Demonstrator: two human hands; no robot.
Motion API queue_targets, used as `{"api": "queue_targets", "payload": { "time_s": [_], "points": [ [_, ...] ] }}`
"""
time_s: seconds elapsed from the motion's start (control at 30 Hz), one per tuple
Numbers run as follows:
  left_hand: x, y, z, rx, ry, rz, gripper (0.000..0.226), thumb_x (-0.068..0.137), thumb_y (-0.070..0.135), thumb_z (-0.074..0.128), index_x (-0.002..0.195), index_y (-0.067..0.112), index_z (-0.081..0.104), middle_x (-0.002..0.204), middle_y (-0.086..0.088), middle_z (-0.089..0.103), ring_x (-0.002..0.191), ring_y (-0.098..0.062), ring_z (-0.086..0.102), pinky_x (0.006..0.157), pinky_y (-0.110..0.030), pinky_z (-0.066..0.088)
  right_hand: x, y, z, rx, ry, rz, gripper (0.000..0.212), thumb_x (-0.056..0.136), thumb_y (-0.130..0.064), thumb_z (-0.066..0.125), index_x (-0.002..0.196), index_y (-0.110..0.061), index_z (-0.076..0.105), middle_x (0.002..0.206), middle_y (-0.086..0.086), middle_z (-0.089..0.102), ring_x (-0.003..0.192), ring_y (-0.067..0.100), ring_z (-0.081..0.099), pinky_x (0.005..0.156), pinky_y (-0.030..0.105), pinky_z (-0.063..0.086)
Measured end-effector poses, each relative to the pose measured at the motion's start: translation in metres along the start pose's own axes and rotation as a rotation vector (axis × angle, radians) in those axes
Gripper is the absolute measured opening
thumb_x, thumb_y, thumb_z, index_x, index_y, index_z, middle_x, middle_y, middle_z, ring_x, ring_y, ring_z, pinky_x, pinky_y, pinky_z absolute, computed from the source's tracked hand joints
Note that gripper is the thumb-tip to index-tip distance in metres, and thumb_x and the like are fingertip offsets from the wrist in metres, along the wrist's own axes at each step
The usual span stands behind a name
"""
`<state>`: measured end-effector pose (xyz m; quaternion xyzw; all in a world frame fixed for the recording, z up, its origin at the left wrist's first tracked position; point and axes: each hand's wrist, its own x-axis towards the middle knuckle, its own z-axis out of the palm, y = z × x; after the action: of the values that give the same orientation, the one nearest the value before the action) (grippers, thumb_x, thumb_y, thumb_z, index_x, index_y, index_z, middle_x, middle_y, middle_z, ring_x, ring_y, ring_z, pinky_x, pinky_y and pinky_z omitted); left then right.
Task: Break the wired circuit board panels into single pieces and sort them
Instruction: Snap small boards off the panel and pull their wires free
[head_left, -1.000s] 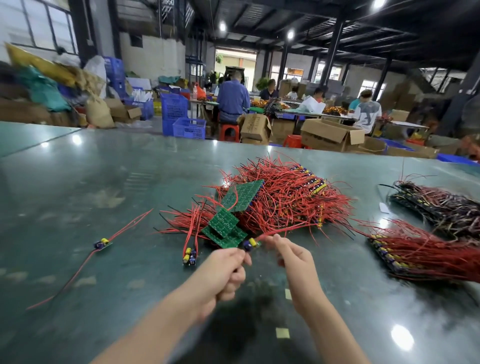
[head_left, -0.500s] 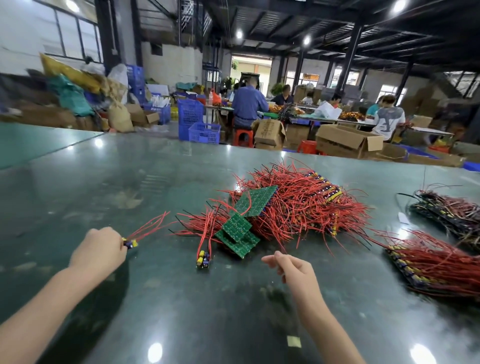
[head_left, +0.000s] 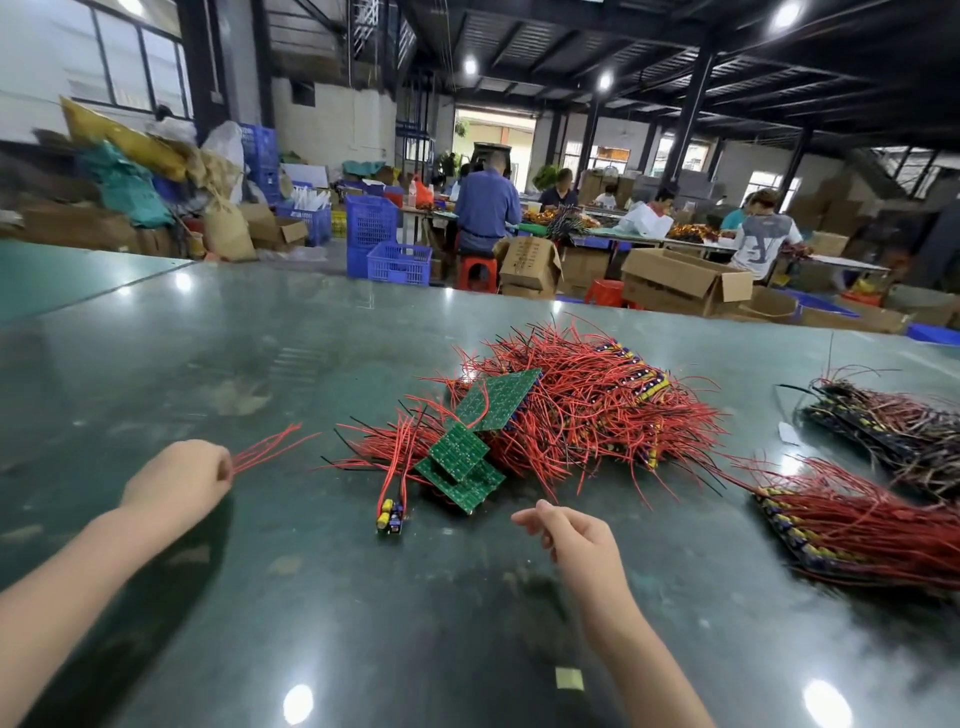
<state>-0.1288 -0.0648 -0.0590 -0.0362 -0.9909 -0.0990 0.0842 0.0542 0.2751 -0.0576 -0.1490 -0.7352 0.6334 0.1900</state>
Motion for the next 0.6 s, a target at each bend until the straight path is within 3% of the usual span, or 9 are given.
{"api": "queue_targets", "payload": {
  "time_s": [0.13,0.2,0.3,0.37,0.43,0.5,0.6],
  "points": [
    [0.024,-0.055,0.009,0.017,-0.039,-0.123,0.031,0.071,0.005,0.07,0.052,0.024,0.055,0.067,-0.01,0.064,0.071,-0.029,0.062,0.067,-0.033,0.05,0.001,-0.002,0.001,0.017,0.004,0.022,0.04,0.096,-0.019,0.052,0.064,-0.019,0.077,0.061,-0.015,0.066,0.054,-0.009,0.052,0.056,0.013,0.04],
    [0.034,-0.073,0.015,0.037,-0.043,-0.182,0.023,0.071,0.005,0.069,0.056,0.018,0.058,0.067,-0.01,0.061,0.073,-0.03,0.06,0.072,-0.038,0.051,0.0,-0.002,0.002,0.033,-0.002,0.038,0.04,0.096,-0.019,0.052,0.064,-0.018,0.077,0.06,-0.013,0.065,0.051,-0.008,0.052,0.05,0.01,0.04],
    [0.014,-0.037,0.002,0.017,0.115,-0.126,0.011,0.075,0.014,0.07,0.066,0.016,0.064,0.076,-0.013,0.062,0.082,-0.035,0.059,0.074,-0.04,0.05,0.001,-0.001,0.003,-0.029,-0.002,0.023,0.04,0.095,-0.02,0.052,0.063,-0.021,0.076,0.059,-0.015,0.065,0.054,-0.008,0.051,0.061,0.017,0.038],
    [-0.007,0.011,-0.005,-0.196,0.171,-0.005,0.014,0.081,0.021,0.07,0.068,0.016,0.067,0.077,-0.012,0.066,0.079,-0.033,0.061,0.067,-0.035,0.046,0.001,0.0,0.004,-0.038,-0.004,0.017,0.042,0.095,-0.02,0.052,0.061,-0.024,0.075,0.059,-0.016,0.065,0.054,-0.008,0.051,0.064,0.022,0.036],
    [-0.024,0.063,-0.009,-0.381,0.008,0.056,0.027,0.088,0.036,0.064,0.069,0.017,0.067,0.074,-0.005,0.065,0.079,-0.025,0.061,0.065,-0.03,0.038,0.0,0.0,0.004,-0.042,-0.002,0.022,0.042,0.095,-0.02,0.052,0.061,-0.024,0.075,0.059,-0.015,0.065,0.054,-0.008,0.051,0.064,0.022,0.036],
    [-0.035,0.107,-0.004,-0.43,-0.209,0.075,0.041,0.089,0.052,0.055,0.078,0.014,0.069,0.079,-0.002,0.064,0.083,-0.021,0.059,0.069,-0.027,0.039,-0.001,0.0,0.003,-0.043,-0.004,0.025,0.041,0.095,-0.02,0.051,0.062,-0.023,0.076,0.059,-0.015,0.065,0.054,-0.008,0.051,0.063,0.021,0.036],
    [-0.045,0.144,0.009,-0.384,-0.264,0.098,0.046,0.086,0.055,0.057,0.067,0.012,0.057,0.075,-0.005,0.06,0.08,-0.023,0.057,0.067,-0.029,0.039,-0.001,-0.003,-0.001,-0.029,0.004,0.028,0.04,0.096,-0.021,0.051,0.065,-0.021,0.076,0.058,-0.015,0.064,0.054,-0.005,0.049,0.059,0.014,0.036]
  ]
}}
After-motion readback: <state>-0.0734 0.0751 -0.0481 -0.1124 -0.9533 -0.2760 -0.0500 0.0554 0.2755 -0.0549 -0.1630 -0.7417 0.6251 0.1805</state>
